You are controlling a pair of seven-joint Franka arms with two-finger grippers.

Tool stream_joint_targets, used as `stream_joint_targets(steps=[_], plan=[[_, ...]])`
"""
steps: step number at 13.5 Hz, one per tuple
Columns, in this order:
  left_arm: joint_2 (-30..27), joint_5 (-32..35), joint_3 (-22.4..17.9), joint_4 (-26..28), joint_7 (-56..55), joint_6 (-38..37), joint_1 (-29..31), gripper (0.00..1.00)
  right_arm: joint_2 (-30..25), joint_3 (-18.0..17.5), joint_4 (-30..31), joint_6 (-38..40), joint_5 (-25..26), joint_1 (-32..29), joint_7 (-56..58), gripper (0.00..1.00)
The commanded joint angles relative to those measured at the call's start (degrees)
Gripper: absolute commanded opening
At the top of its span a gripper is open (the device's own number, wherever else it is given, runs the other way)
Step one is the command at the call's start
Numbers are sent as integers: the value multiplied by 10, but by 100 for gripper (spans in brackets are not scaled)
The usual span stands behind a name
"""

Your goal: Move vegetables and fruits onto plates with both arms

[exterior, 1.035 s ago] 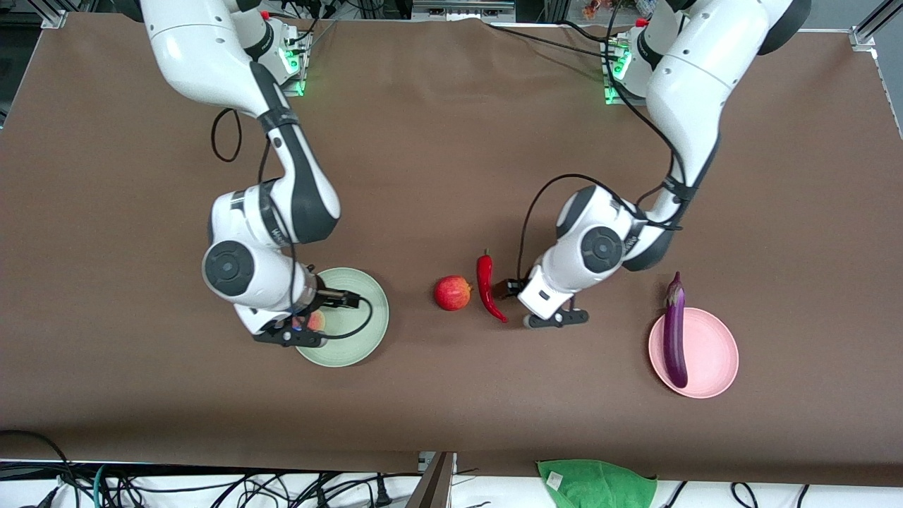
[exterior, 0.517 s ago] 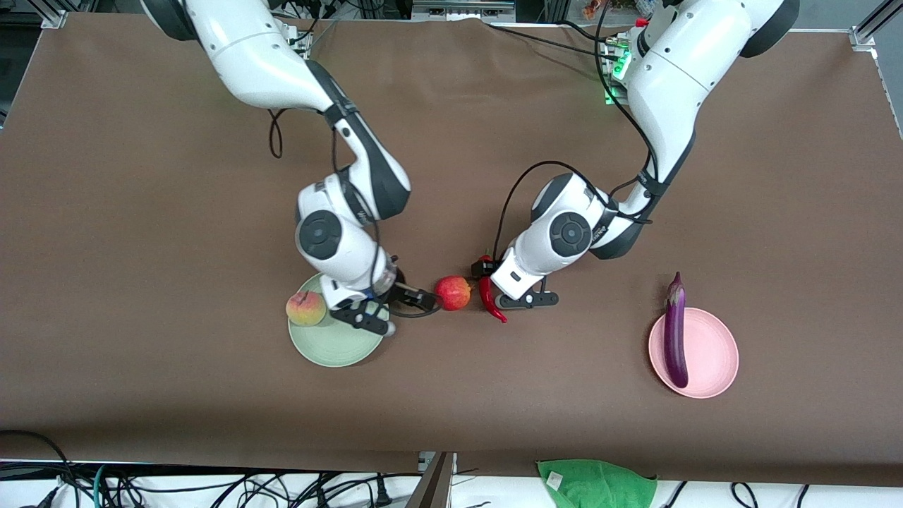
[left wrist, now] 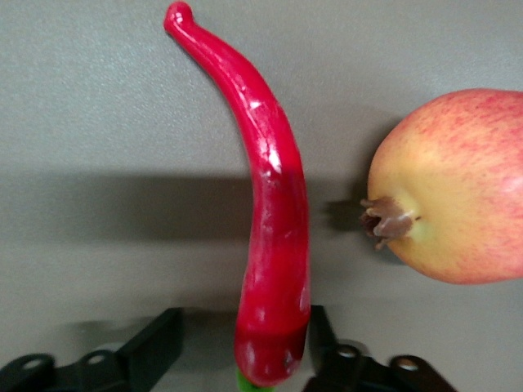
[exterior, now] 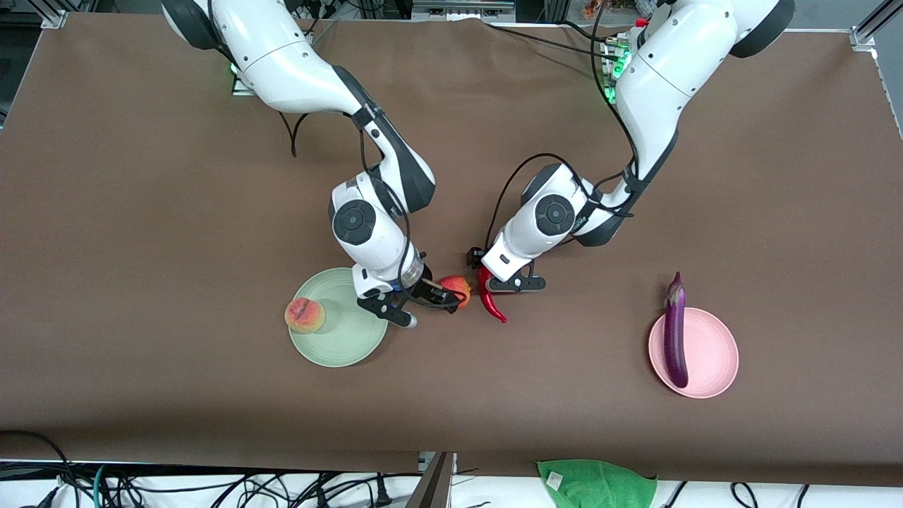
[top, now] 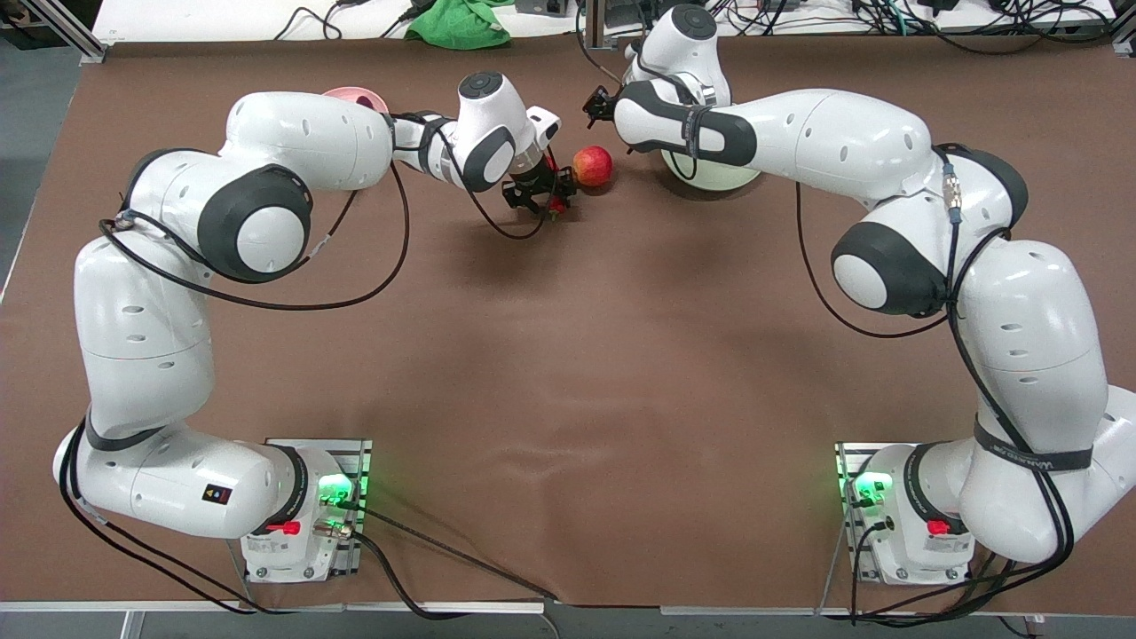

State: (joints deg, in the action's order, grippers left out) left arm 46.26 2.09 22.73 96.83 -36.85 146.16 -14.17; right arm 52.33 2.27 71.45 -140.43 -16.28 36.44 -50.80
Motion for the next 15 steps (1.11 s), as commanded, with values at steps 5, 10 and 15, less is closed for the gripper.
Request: stream_joint_targets(steps=[5, 10, 15], plan=[[-39, 11, 3, 2, 97, -71, 91, 0, 38, -22, -5, -66, -10, 4, -33, 100], [-71, 9, -42, -105, 285, -287, 166, 0, 45, -23, -5, -76, -9, 4, -31, 98], [-71, 2, -150, -149, 506, -345, 183, 0, 21, -24, -6, -40, -10, -28, 11, 23]])
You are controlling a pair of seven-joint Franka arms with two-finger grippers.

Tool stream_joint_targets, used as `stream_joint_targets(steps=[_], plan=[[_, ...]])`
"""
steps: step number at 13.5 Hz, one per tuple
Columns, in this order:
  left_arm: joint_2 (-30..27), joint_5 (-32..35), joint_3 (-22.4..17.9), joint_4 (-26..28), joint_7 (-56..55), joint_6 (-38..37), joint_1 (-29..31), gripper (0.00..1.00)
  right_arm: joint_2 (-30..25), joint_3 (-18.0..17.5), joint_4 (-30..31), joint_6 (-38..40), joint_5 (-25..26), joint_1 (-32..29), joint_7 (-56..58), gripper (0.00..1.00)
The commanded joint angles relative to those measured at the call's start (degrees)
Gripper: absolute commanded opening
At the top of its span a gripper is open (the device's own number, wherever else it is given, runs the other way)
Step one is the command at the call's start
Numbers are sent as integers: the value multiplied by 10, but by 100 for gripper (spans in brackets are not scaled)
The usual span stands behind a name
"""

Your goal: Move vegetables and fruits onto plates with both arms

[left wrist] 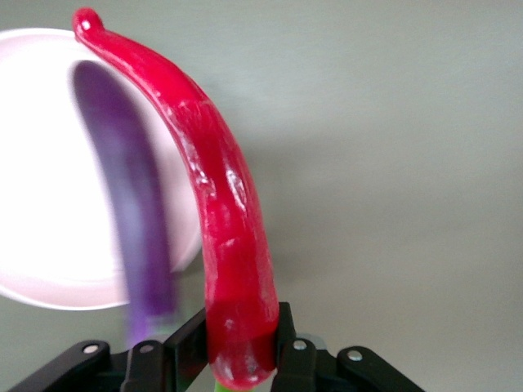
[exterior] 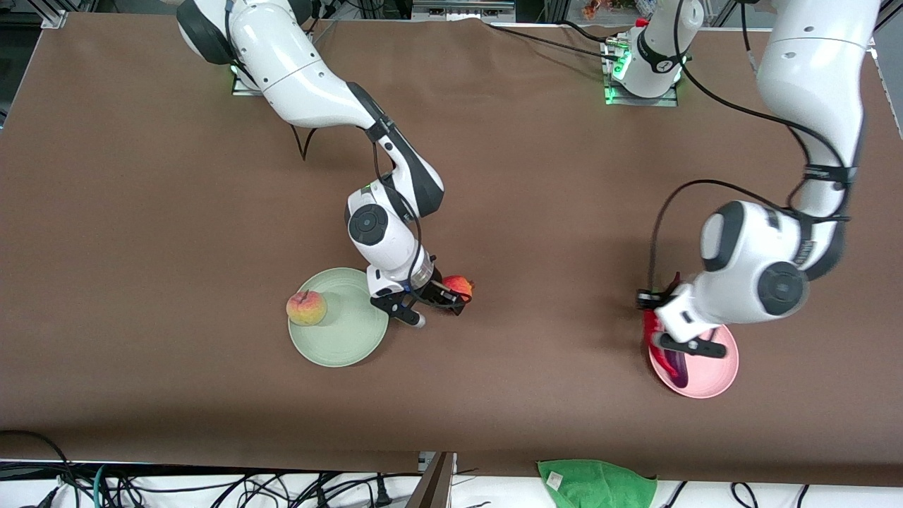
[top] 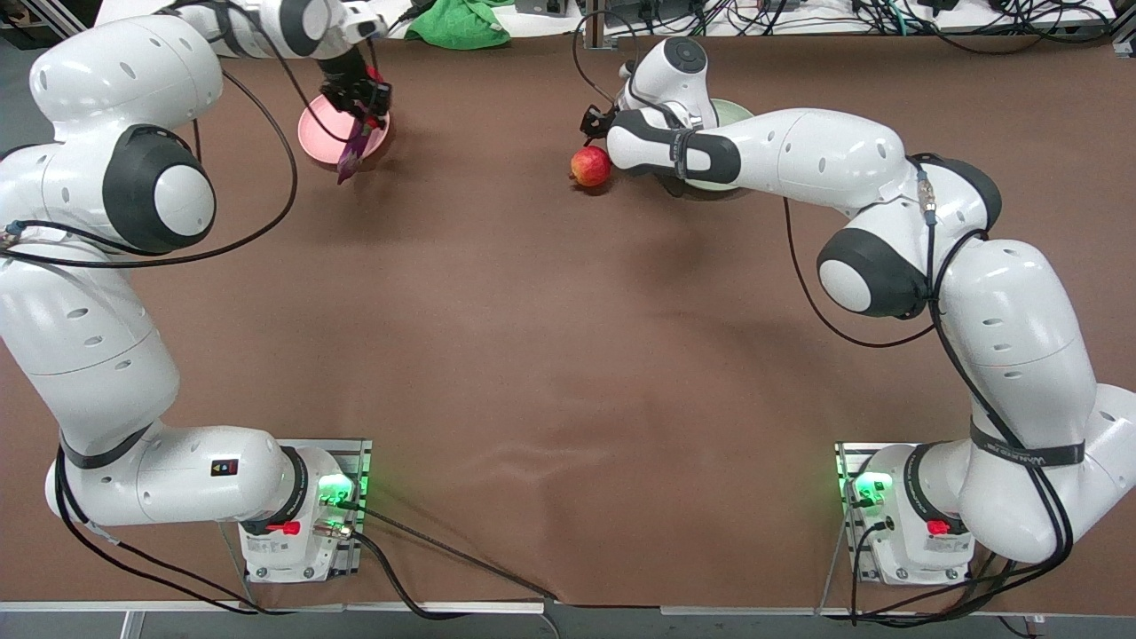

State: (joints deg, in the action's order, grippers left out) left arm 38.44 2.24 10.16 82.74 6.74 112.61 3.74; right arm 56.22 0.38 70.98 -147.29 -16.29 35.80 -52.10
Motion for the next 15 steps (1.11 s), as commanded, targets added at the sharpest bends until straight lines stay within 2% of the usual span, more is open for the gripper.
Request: stream_joint_targets(steps=[1, 3, 4, 5, 7, 10, 11, 12, 13, 14, 15], plan=[[11, -1, -36, -7, 91, -7, 6, 0, -24, -7, -14, 78, -11, -48, 44, 23], [17, 1, -42, -4, 97, 9, 6, 0, -32, -45, -92, 208, -11, -118, 98, 23], [22, 1, -45, -3, 97, 20, 6, 0, -34, -63, -104, 240, -9, -140, 112, 23], [26, 0, -55, -3, 97, 23, 6, 0, -38, -65, -104, 242, -8, -141, 111, 26], [37, -1, -63, -3, 98, 49, 15, 0, -35, -66, -103, 235, -10, -121, 76, 75], [56, -1, -64, -4, 98, 78, 17, 0, -23, -64, -101, 199, -5, -81, -13, 99], [59, -2, -67, -5, 98, 88, 17, 0, -16, -62, -98, 183, -3, -68, -34, 99], [63, -3, -67, -8, 97, 94, 18, 23, -12, -61, -91, 164, 4, -57, -50, 99], [64, -4, -67, -10, 97, 100, 18, 55, -9, -60, -83, 148, 16, -45, -64, 99], [64, -7, -67, -10, 98, 110, 20, 100, -8, -60, -74, 138, 28, -43, -71, 99], [61, -8, -67, -10, 97, 114, 21, 100, -8, -60, -67, 137, 35, -42, -73, 99]])
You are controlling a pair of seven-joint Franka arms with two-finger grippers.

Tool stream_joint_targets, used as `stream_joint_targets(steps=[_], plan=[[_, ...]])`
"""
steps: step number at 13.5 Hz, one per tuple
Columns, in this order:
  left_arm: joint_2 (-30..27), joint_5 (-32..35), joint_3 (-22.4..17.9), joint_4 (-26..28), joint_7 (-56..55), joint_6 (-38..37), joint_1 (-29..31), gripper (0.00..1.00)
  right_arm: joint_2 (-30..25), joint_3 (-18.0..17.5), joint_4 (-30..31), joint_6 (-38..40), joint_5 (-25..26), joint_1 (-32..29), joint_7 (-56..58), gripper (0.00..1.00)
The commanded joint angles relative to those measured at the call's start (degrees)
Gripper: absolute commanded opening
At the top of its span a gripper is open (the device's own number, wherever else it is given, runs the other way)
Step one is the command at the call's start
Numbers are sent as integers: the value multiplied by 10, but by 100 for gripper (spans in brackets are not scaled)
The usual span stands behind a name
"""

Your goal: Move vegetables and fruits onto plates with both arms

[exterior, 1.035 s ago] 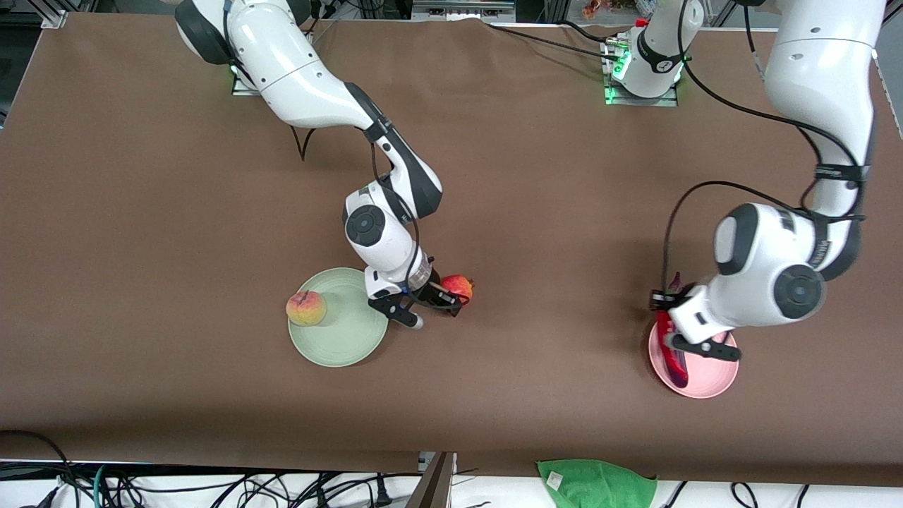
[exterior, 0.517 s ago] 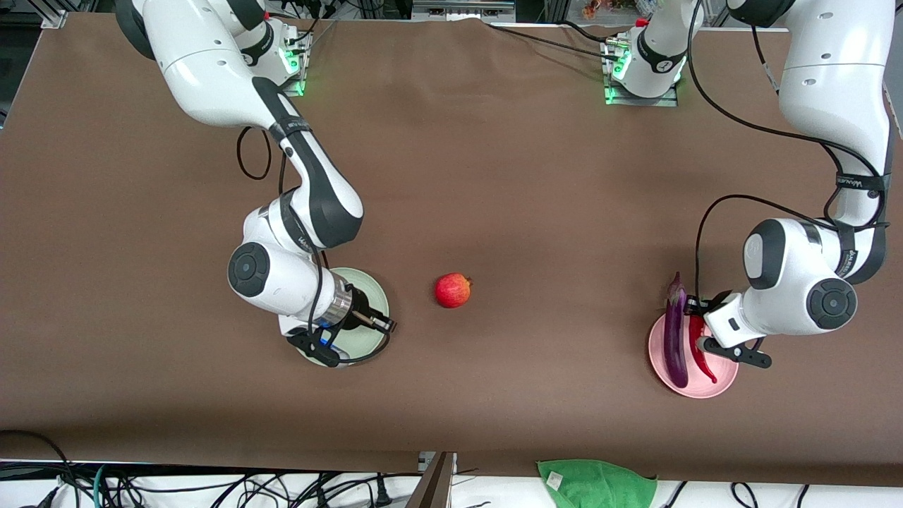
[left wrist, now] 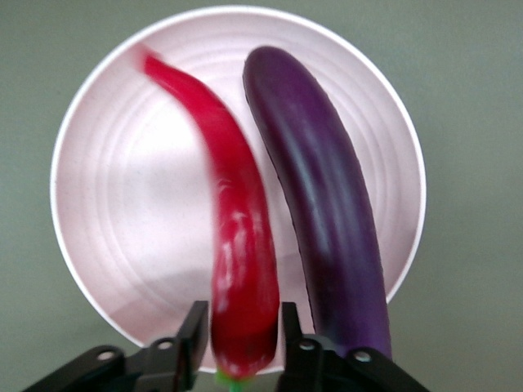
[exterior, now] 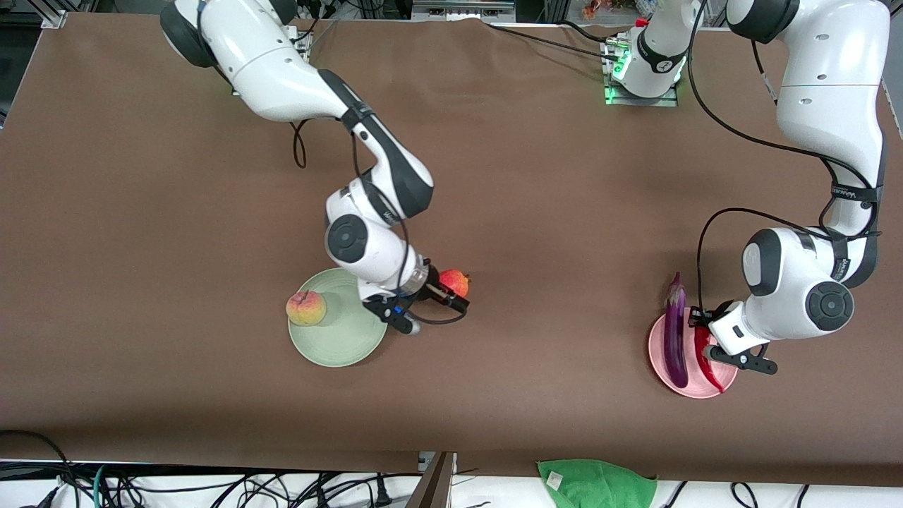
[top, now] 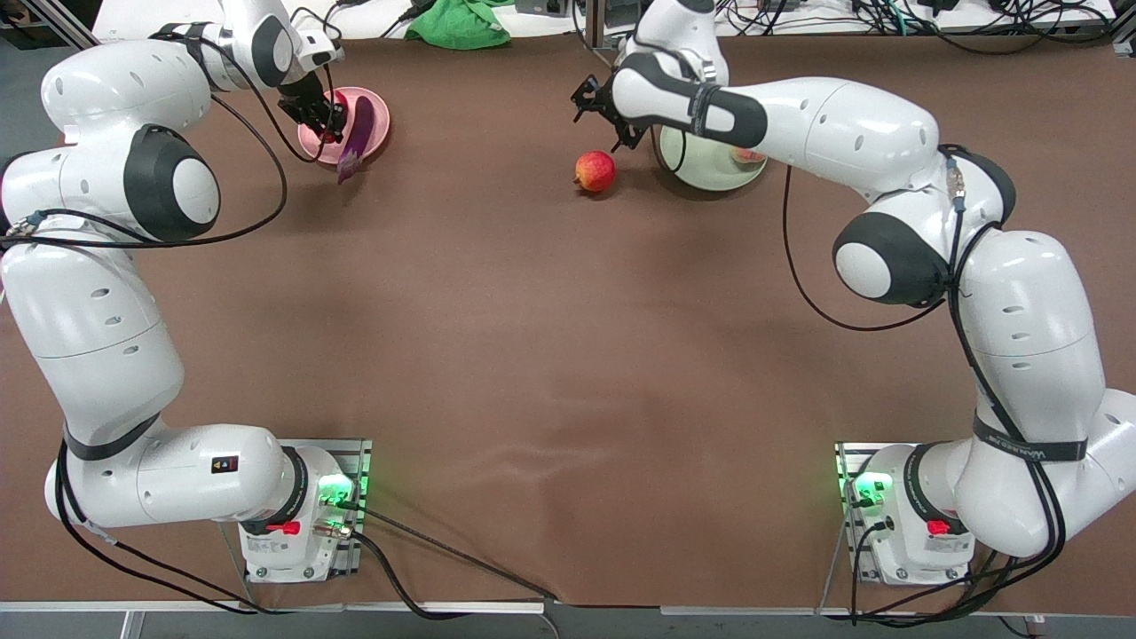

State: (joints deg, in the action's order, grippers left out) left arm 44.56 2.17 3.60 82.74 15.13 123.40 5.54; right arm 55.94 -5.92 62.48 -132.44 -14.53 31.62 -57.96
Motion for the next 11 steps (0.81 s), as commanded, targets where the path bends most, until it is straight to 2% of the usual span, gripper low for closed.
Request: stream_joint_targets(steps=[1, 3, 6, 11], plan=[[-3, -21, -2, -11, 12, 6, 3, 100, -5, 3, 20, -11, 21, 0, -14, 99], [-24, -65, -2, -11, 9, 1, 3, 100, -5, 3, 27, -11, 28, 0, -15, 99], [-65, -63, -2, -12, 0, -50, 3, 100, -3, 5, 62, -12, 29, 0, -36, 99], [-183, -60, -3, -12, -1, -135, 3, 100, 7, 6, 63, -21, 27, 10, -88, 99]])
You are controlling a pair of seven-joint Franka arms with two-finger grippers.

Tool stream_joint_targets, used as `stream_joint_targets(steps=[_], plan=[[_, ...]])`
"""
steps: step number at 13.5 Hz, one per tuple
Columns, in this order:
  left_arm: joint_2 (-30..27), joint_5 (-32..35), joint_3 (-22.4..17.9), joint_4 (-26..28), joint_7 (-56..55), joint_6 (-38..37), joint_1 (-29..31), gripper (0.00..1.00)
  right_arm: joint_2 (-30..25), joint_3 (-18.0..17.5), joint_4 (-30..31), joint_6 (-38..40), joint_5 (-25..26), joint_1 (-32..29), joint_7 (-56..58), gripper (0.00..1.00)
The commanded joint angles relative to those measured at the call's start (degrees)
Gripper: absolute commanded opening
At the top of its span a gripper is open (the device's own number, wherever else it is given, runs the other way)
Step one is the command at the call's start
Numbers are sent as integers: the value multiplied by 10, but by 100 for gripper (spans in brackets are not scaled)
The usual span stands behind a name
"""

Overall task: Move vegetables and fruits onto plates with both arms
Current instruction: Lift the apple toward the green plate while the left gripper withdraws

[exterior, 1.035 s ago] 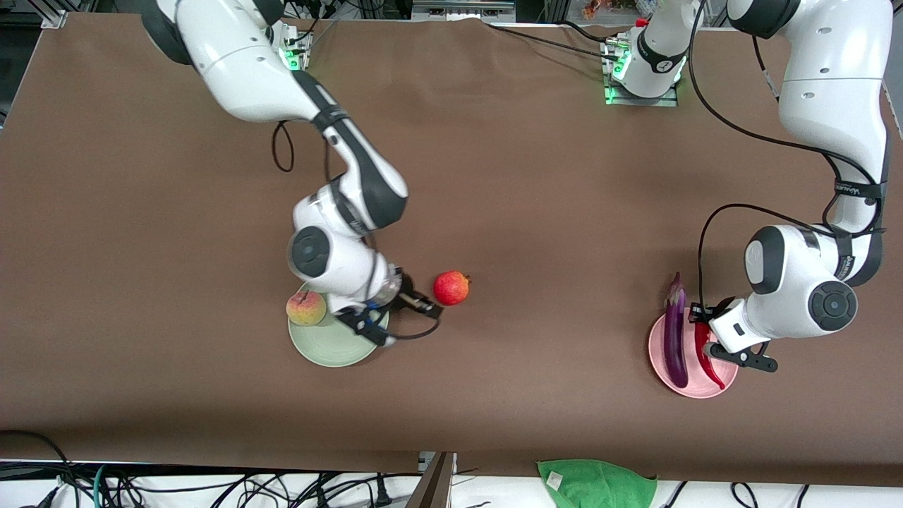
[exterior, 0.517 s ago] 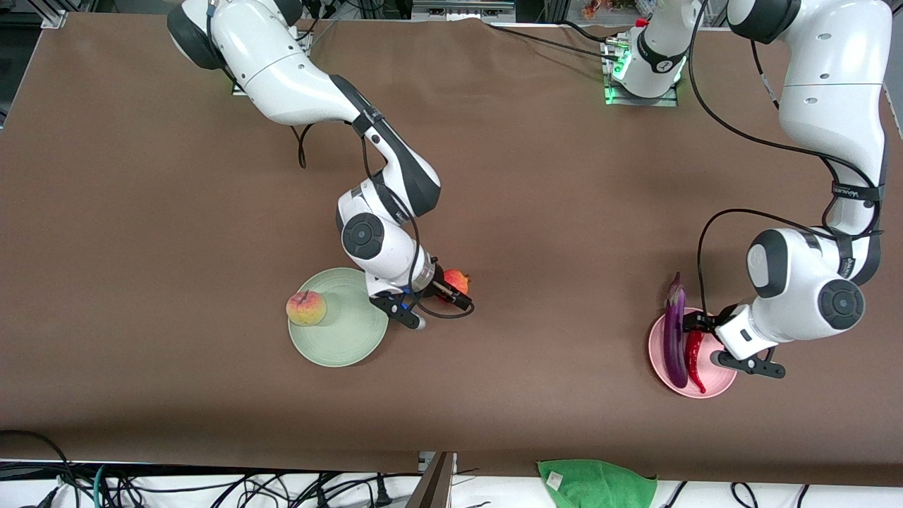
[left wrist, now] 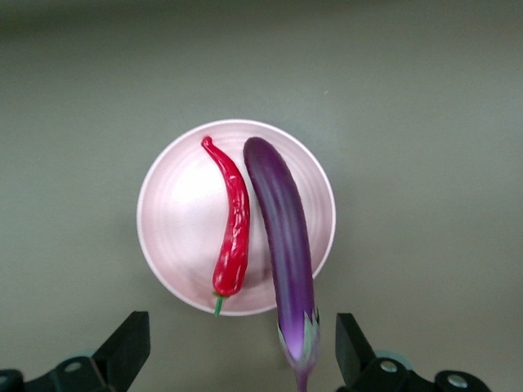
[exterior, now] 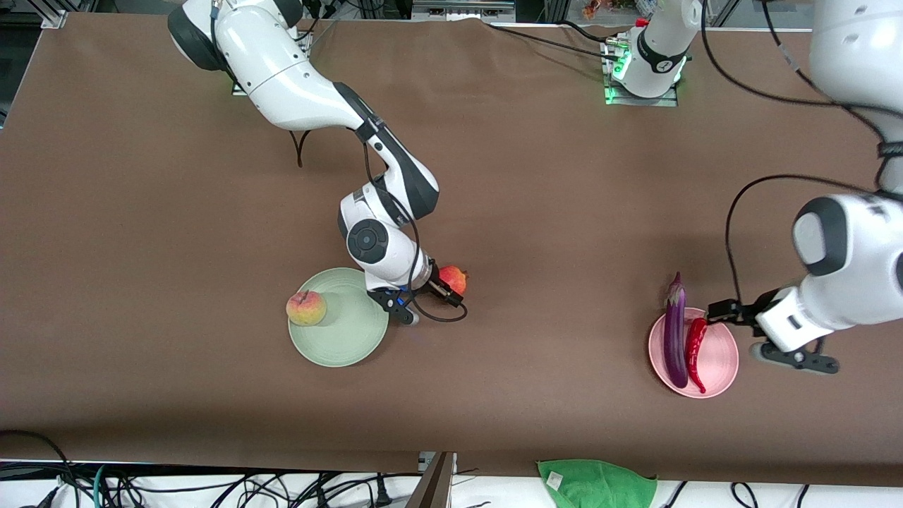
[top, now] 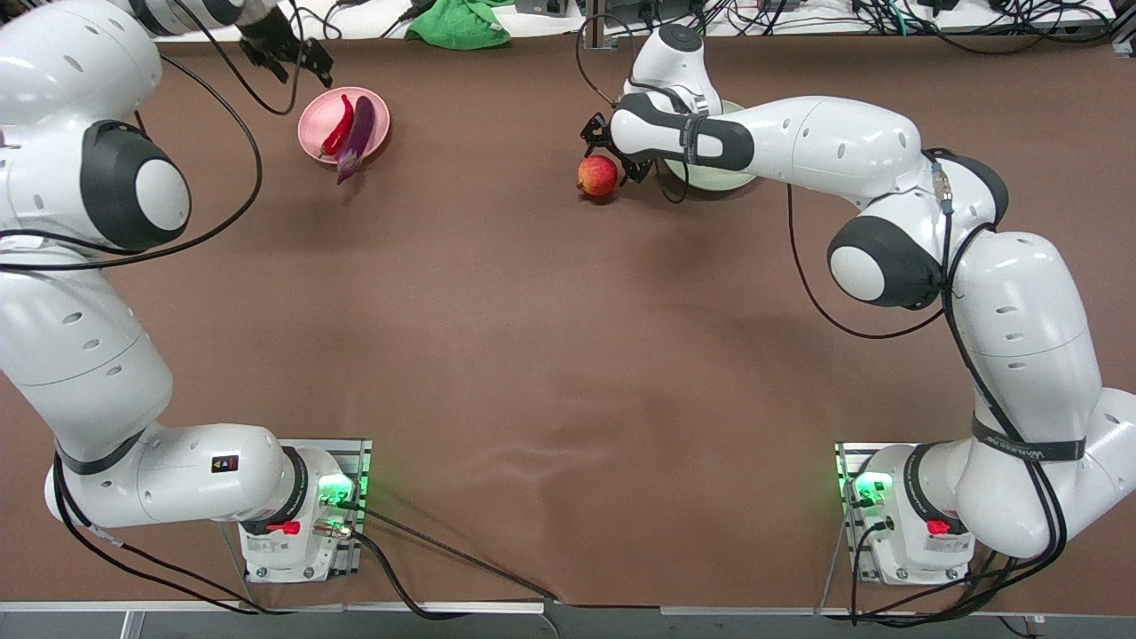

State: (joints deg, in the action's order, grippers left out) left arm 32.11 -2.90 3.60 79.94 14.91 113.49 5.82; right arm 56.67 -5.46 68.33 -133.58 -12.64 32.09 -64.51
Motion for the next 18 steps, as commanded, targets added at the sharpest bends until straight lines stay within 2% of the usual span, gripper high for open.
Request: stream_joint_targets(steps=[1, 2, 3, 4, 5, 6, 7, 10, 12, 14, 18], plan=[[-81, -9, -3, 16, 0, -54, 1, 100, 0, 1, 5, -10, 8, 6, -23, 99], [-102, -6, -6, 17, -1, -68, 1, 100, 0, 1, 5, -10, 9, 6, -22, 92], [-116, 3, -6, 17, -1, -89, 1, 100, -1, 1, 5, -10, 10, 6, -21, 71], [-131, 14, -7, 18, -8, -111, 1, 100, -2, 2, 4, -10, 11, 6, -18, 41], [-145, 18, -7, 17, -18, -134, 1, 100, -5, 3, 4, -8, 16, 5, -13, 21], [-162, 18, -6, 17, -46, -157, 1, 100, -8, 4, 1, -1, 23, 2, -12, 6], [-182, 18, -4, 22, -92, -177, 0, 100, -17, 6, 1, 17, 27, -1, -8, 0], [-225, 15, -2, 27, -159, -235, 1, 100, -56, 21, -29, 158, 35, -39, 93, 0], [-249, 18, -2, 38, -190, -262, 2, 100, -77, 19, -37, 215, 35, -85, 174, 0], [-256, 18, -1, 39, -201, -280, 9, 100, -82, 19, -37, 231, 36, -113, 229, 0], [-239, 18, -2, 36, -197, -290, 15, 100, -79, 17, -37, 226, 33, -123, 250, 13]])
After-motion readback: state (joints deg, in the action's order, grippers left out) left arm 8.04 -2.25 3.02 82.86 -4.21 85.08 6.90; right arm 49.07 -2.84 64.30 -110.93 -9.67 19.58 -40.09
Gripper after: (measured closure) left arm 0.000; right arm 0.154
